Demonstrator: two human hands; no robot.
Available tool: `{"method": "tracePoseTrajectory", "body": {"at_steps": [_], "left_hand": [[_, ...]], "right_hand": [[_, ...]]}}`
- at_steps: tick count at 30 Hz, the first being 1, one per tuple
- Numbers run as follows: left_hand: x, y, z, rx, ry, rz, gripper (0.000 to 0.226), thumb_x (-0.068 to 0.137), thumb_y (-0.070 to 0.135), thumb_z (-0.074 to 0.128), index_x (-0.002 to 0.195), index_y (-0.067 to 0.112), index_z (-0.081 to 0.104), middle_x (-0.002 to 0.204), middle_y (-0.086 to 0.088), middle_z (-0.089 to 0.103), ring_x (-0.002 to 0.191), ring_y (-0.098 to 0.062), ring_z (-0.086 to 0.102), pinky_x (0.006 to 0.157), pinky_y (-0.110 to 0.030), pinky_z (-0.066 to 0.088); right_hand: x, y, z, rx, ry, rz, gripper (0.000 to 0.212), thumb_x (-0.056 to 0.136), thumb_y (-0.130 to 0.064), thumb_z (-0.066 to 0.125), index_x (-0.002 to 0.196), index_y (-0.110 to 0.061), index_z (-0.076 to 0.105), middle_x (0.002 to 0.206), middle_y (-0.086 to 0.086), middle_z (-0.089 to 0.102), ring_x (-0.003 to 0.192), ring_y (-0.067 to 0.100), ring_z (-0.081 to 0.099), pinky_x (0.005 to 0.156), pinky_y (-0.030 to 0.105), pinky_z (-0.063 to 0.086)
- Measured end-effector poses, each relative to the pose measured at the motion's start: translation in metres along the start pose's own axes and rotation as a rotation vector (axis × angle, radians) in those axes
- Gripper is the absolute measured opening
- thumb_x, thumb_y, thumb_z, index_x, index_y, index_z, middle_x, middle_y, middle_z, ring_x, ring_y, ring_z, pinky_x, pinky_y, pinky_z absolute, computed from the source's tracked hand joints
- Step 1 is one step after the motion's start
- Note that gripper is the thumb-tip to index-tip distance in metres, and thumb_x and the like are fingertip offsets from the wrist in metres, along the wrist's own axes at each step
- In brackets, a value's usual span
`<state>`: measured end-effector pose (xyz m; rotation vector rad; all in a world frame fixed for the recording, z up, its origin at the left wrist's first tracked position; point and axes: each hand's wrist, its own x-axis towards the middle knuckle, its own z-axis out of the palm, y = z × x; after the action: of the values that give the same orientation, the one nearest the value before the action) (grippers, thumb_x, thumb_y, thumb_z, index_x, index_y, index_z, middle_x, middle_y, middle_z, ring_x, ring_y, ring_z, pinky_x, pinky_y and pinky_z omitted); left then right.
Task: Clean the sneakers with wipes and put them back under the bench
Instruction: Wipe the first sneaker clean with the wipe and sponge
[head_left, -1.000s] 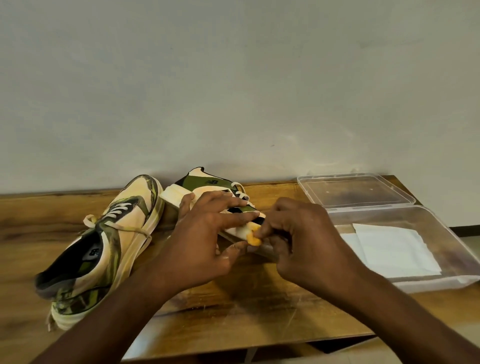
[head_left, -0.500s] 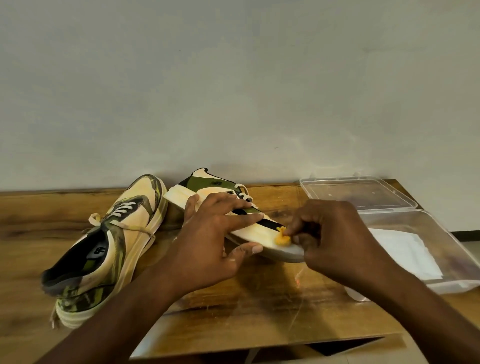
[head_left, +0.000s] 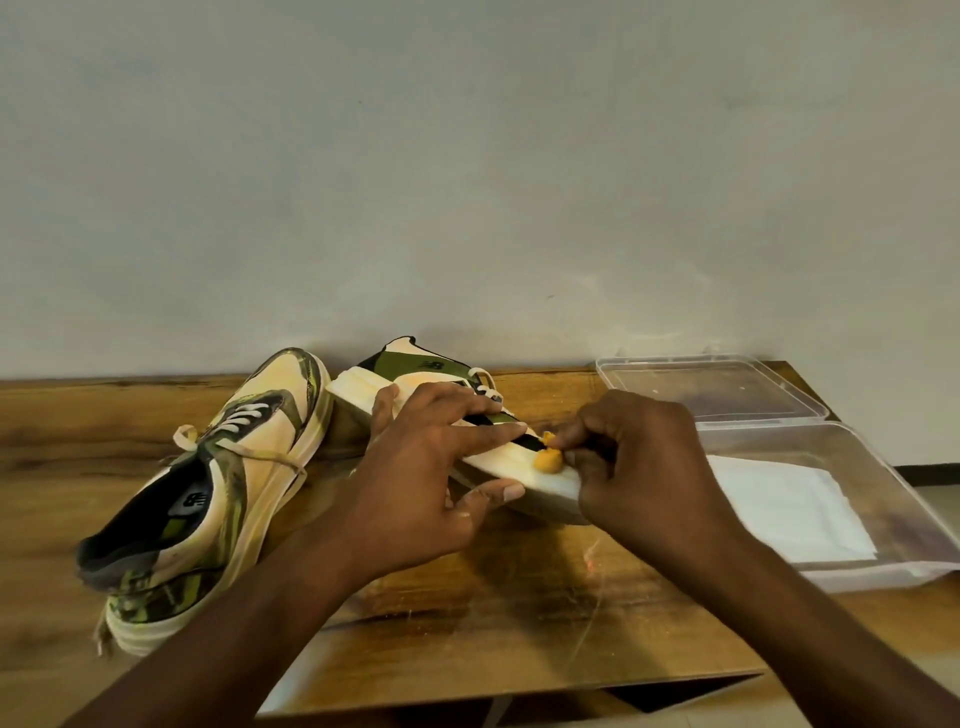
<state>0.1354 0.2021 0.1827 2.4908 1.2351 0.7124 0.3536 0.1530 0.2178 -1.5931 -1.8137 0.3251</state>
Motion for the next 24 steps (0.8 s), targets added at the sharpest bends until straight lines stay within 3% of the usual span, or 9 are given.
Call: {"method": "tracePoseTrajectory", "body": {"at_steps": [4,7,10,13,16,19,21,24], "left_hand": [[-0.002,-0.008,0.0,0.039,0.007,0.046,0.053,0.085,0.066,0.065,0.136,0.051,0.063,0.147,0.026,0.052,0.146,-0.01,0.038,0.112,-0.068,0.027],[-0.004,-0.009,0.0,0.013,0.009,0.036,0.055,0.086,0.068,0.061,0.138,0.052,0.061,0.149,0.027,0.05,0.148,-0.009,0.035,0.116,-0.068,0.024],[-0.003,-0.005,0.001,0.003,0.022,0.024,0.055,0.086,0.067,0.062,0.138,0.05,0.062,0.148,0.025,0.052,0.147,-0.009,0.035,0.117,-0.068,0.021],[-0.001,-0.005,0.003,0.0,0.031,0.031,0.053,0.085,0.066,0.062,0.136,0.05,0.064,0.146,0.026,0.053,0.145,-0.009,0.038,0.115,-0.07,0.024],[-0.003,-0.01,0.002,0.009,0.012,0.05,0.053,0.083,0.06,0.063,0.135,0.053,0.062,0.147,0.027,0.051,0.145,-0.01,0.038,0.113,-0.07,0.027],[-0.005,-0.011,0.001,0.02,0.003,0.05,0.055,0.084,0.064,0.065,0.138,0.053,0.061,0.149,0.028,0.049,0.147,-0.009,0.036,0.114,-0.069,0.025],[-0.005,-0.009,0.001,0.003,0.013,0.043,0.055,0.085,0.068,0.061,0.138,0.052,0.062,0.148,0.028,0.05,0.147,-0.008,0.035,0.116,-0.069,0.022],[-0.003,-0.006,0.004,-0.014,0.037,0.036,0.054,0.084,0.068,0.061,0.136,0.051,0.064,0.147,0.027,0.052,0.147,-0.008,0.036,0.116,-0.07,0.022]], "right_hand": [[-0.006,-0.012,0.007,0.024,-0.101,-0.097,0.026,0.079,0.0,0.08,0.083,-0.026,0.081,0.085,-0.013,0.066,0.077,0.005,0.062,0.062,0.035,0.057],[-0.007,-0.003,-0.012,0.042,-0.201,-0.013,0.03,0.08,0.003,0.079,0.08,-0.026,0.082,0.086,-0.015,0.068,0.08,0.005,0.065,0.067,0.029,0.059],[-0.001,0.008,-0.018,0.019,-0.116,0.072,0.03,0.079,0.004,0.08,0.081,-0.025,0.082,0.086,-0.013,0.071,0.08,0.007,0.067,0.072,0.036,0.062],[-0.001,-0.005,-0.002,0.033,-0.029,-0.009,0.026,0.078,0.003,0.079,0.082,-0.023,0.082,0.085,-0.01,0.07,0.077,0.007,0.066,0.068,0.039,0.06],[-0.007,-0.02,0.005,0.011,-0.147,-0.122,0.027,0.077,-0.001,0.081,0.085,-0.026,0.083,0.087,-0.011,0.066,0.077,0.005,0.06,0.062,0.036,0.057],[-0.006,-0.014,-0.011,-0.005,-0.233,-0.048,0.028,0.077,0.001,0.081,0.082,-0.027,0.083,0.086,-0.014,0.067,0.076,0.004,0.062,0.064,0.029,0.058],[-0.003,-0.005,-0.017,-0.016,-0.182,-0.011,0.027,0.077,0.001,0.081,0.081,-0.025,0.084,0.085,-0.014,0.071,0.075,0.005,0.065,0.067,0.028,0.059],[0.0,-0.005,-0.004,-0.031,-0.054,-0.03,0.025,0.078,0.001,0.08,0.082,-0.023,0.083,0.084,-0.009,0.071,0.075,0.007,0.064,0.067,0.037,0.059]]}}
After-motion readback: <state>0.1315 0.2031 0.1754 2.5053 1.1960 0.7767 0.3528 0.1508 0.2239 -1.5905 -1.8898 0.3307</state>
